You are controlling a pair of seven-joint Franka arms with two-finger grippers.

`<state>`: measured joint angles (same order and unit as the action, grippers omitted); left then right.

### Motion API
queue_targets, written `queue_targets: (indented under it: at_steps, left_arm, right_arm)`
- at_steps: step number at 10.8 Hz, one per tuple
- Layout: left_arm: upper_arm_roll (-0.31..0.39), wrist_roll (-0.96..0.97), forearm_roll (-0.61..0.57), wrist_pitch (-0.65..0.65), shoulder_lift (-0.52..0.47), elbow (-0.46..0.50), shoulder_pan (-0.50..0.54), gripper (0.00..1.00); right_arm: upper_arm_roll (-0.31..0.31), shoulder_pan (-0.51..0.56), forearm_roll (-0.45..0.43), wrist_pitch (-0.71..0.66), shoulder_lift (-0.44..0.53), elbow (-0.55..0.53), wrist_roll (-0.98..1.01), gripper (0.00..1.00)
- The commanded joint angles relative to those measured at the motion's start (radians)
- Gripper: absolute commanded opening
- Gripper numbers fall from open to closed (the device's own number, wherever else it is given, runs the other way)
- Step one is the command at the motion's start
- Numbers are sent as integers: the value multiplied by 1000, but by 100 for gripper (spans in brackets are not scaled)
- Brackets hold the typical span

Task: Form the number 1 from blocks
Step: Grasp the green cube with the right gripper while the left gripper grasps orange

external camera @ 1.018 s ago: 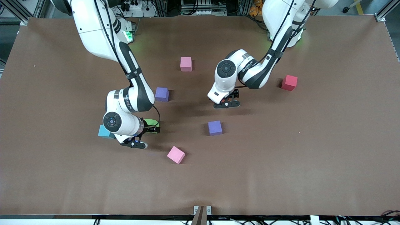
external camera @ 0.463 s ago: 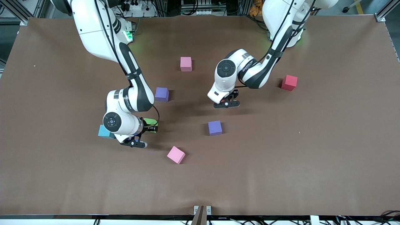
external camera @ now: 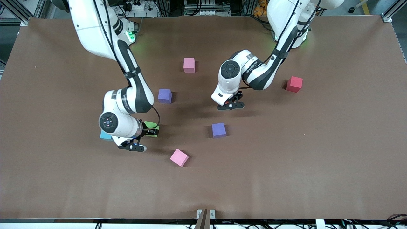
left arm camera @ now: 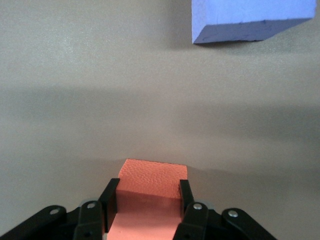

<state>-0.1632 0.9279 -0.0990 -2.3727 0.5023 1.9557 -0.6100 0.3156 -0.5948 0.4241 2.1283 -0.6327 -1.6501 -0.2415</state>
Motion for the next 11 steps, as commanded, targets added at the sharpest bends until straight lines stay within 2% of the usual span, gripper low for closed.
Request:
queue_targets:
  at_steps: [1,6,11]
  left_arm:
    - [-2,31,-8,-2,-31,5,7,0]
    - [-2,67,2,0,-33,-63,-4,0]
    - [-2,218,13,79,117,-271,-154,0]
  right_arm:
    - [17,7,8,-37,100,-33,10,58]
    - [40,-2,5,-30,188,-95,13,58]
    - [40,6,5,-22,306,-233,16,59]
